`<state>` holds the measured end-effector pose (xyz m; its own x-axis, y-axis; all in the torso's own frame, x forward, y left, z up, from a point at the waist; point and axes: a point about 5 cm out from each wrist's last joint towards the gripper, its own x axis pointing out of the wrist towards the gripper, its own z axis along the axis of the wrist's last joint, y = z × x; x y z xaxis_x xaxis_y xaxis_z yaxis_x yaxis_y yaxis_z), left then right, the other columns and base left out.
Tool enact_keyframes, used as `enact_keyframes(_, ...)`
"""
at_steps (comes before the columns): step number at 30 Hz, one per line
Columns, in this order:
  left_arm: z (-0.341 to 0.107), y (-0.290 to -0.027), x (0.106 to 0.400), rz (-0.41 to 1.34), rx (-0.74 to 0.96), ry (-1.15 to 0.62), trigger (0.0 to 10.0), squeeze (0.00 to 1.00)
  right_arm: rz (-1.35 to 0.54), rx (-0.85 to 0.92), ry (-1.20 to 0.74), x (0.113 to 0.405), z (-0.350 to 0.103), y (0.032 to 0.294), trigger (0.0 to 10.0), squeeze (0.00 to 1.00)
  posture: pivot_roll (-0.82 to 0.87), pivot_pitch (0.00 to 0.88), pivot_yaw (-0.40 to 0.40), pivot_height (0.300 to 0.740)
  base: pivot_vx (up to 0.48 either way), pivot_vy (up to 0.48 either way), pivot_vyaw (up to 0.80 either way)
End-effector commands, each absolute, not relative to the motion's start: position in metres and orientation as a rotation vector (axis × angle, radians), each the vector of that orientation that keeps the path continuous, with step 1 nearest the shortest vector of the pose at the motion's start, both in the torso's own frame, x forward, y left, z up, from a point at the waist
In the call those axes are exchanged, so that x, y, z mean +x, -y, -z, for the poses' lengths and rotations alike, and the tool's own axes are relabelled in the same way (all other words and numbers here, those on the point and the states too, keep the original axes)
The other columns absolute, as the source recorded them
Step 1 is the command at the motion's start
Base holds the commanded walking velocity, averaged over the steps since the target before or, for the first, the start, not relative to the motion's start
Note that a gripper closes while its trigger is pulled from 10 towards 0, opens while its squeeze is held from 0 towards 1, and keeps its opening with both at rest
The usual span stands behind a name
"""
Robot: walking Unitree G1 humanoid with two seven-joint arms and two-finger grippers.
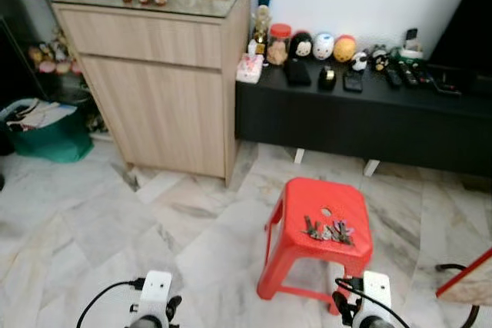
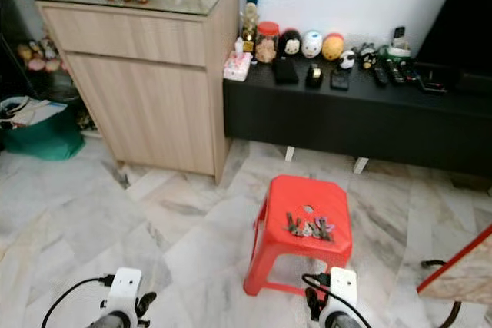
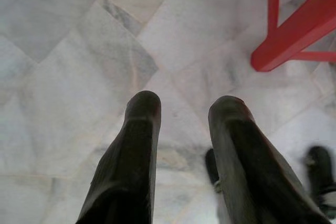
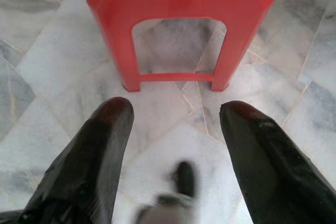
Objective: Hang keys on a hook
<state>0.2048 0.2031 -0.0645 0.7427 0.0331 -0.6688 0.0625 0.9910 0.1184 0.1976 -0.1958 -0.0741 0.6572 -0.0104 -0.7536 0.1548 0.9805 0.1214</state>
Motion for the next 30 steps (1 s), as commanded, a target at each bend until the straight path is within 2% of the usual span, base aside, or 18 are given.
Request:
enact_keyframes(1, 0.066, -0.198, 0.204, 0.037, 0.138, -0.743, 10.0, 0.0, 0.109, 0.172, -0.851, 0.196, 0.074, 0.202, 10.0, 0.0, -0.02, 0.0, -0.044, 0.74, 0.0, 0.0, 0.0)
enact_keyframes(3, 0.066, -0.198, 0.205, 0.034, 0.133, -0.743, 10.0, 0.0, 0.107, 0.172, -0.851, 0.196, 0.074, 0.201, 10.0, 0.0, -0.02, 0.0, -0.044, 0.74, 0.0, 0.0, 0.0)
enact_keyframes(8, 0.064, -0.197, 0.208, 0.028, 0.136, -0.731, 10.0, 0.0, 0.096, 0.165, -0.852, 0.197, 0.074, 0.2, 10.0, 0.0, -0.02, 0.0, -0.046, 0.74, 0.0, 0.416, 0.0)
enact_keyframes(15, 0.054, -0.196, 0.222, 0.043, 0.173, -0.65, 10.0, 0.0, 0.099, 0.161, -0.854, 0.196, 0.074, 0.2, 10.0, 0.0, -0.01, 0.0, -0.049, 0.74, 0.0, 0.0, 0.0)
enact_keyframes(21, 0.023, -0.202, 0.252, -0.002, 0.107, -0.429, 10.0, 0.0, 0.109, 0.159, -0.856, 0.194, 0.075, 0.201, 10.0, 0.0, -0.02, 0.0, -0.044, 0.74, 0.0, 0.0, 0.0)
enact_keyframes(26, 0.0, -0.197, 0.271, 0.004, 0.077, -0.266, 10.0, 0.0, 0.113, 0.142, -0.85, 0.194, 0.075, 0.203, 10.0, 0.0, -0.01, 0.0, -0.041, 0.74, 0.0, 0.0, 0.0)
enact_keyframes(27, -0.013, -0.193, 0.277, 0.019, 0.074, -0.183, 10.0, 0.0, 0.117, 0.142, -0.832, 0.195, 0.074, 0.204, 10.0, 0.0, -0.01, 0.0, -0.04, 0.74, 0.0, 0.0, 0.0)
enact_keyframes(30, -0.022, -0.188, 0.28, 0.03, 0.066, -0.119, 10.0, 0.0, 0.116, 0.132, -0.807, 0.197, 0.071, 0.205, 10.0, 0.0, -0.01, 0.0, -0.039, 0.74, 0.0, 0.0, 0.0)
